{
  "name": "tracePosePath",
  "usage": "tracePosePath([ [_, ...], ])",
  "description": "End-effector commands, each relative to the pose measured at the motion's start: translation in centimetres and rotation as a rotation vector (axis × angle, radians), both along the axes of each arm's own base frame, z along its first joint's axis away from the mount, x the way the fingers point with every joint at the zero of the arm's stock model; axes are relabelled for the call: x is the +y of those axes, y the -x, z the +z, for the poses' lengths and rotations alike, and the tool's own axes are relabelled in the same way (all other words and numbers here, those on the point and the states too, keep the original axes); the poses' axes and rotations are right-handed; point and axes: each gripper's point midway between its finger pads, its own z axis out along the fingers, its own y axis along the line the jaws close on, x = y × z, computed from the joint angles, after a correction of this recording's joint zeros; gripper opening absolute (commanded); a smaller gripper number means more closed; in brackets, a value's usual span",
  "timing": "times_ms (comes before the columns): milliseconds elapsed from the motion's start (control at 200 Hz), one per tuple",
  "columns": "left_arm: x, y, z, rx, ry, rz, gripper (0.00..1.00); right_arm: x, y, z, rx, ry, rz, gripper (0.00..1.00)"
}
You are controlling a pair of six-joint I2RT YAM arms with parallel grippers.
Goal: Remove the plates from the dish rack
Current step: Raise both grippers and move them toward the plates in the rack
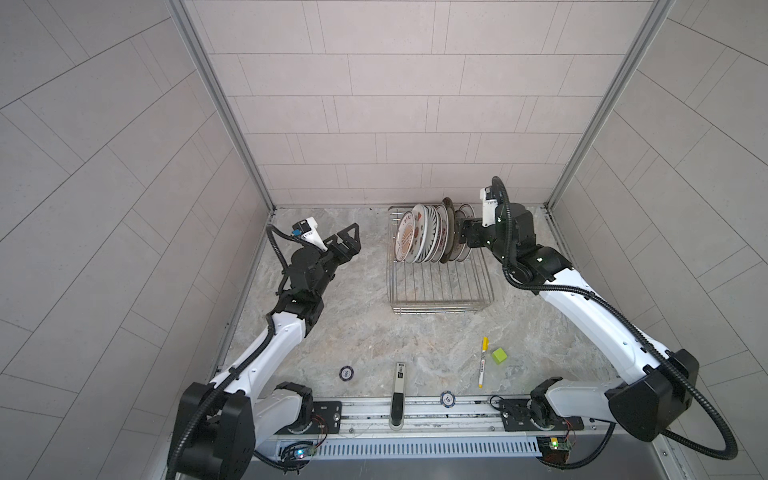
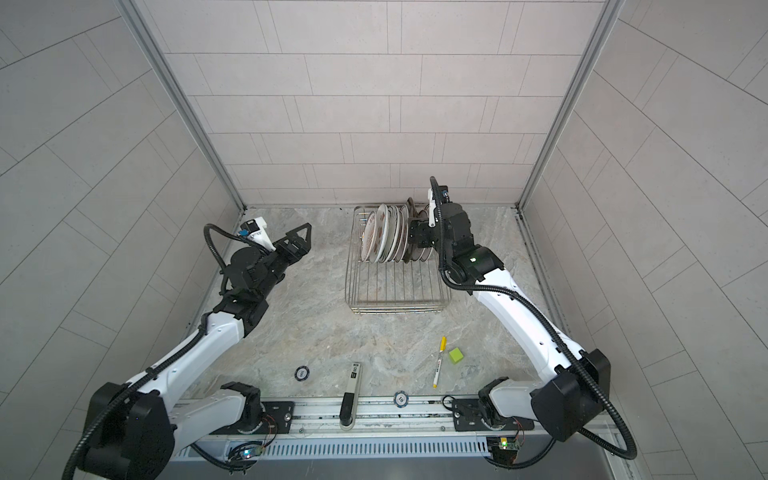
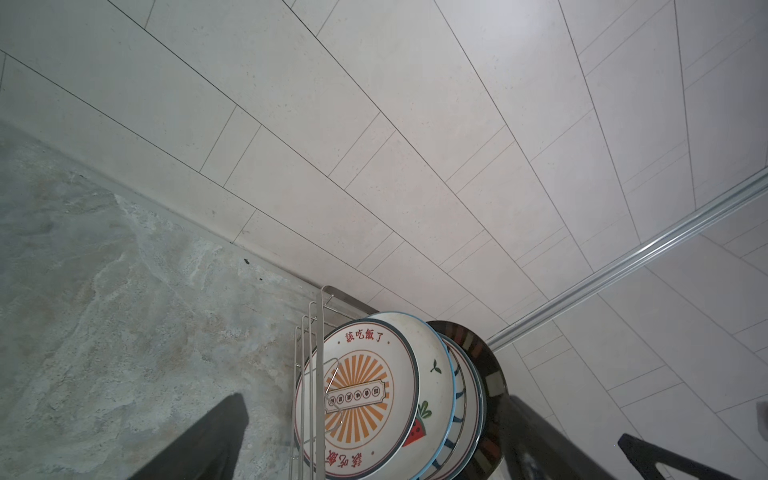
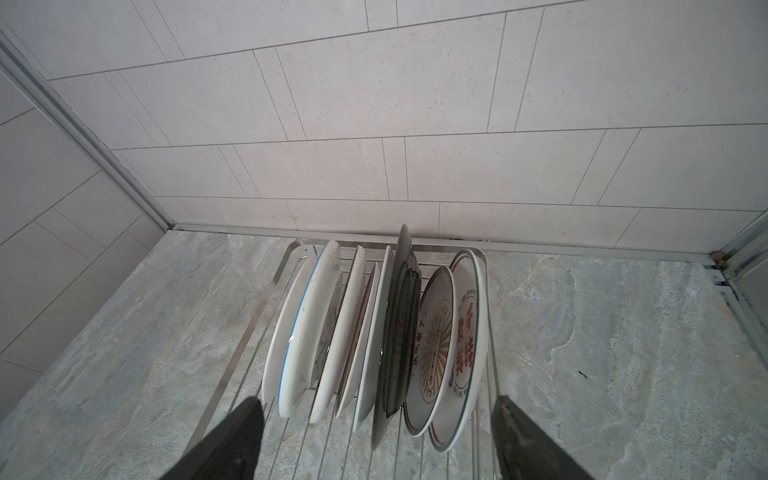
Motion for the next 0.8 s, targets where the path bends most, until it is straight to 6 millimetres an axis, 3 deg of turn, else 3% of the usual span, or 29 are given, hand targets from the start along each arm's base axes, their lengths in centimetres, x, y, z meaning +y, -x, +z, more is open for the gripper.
tracePosePath([
  [0,0.6,-0.9,-0.7,0.045,-0.099,0.063,1.00,0.4,-0.3,-0.3,0.046,0.055,-0.013,0.81],
  [195,-2.0,-1.4,-2.3,0.096,-0.149,0.003,1.00,2.6,-1.8,-1.0,0.125,0.104,0.021,0.75],
  [475,-6.7,-1.6,-3.3,0.107,-0.141,-0.120,1.00,5.3,-4.3,-2.7,0.219,0.185,0.031,0.53],
  [796,-10.0,-1.6,-3.4,0.083,-0.089,-0.205,1.00,4.6,-6.9,-5.3,0.306,0.356,-0.084,0.43],
])
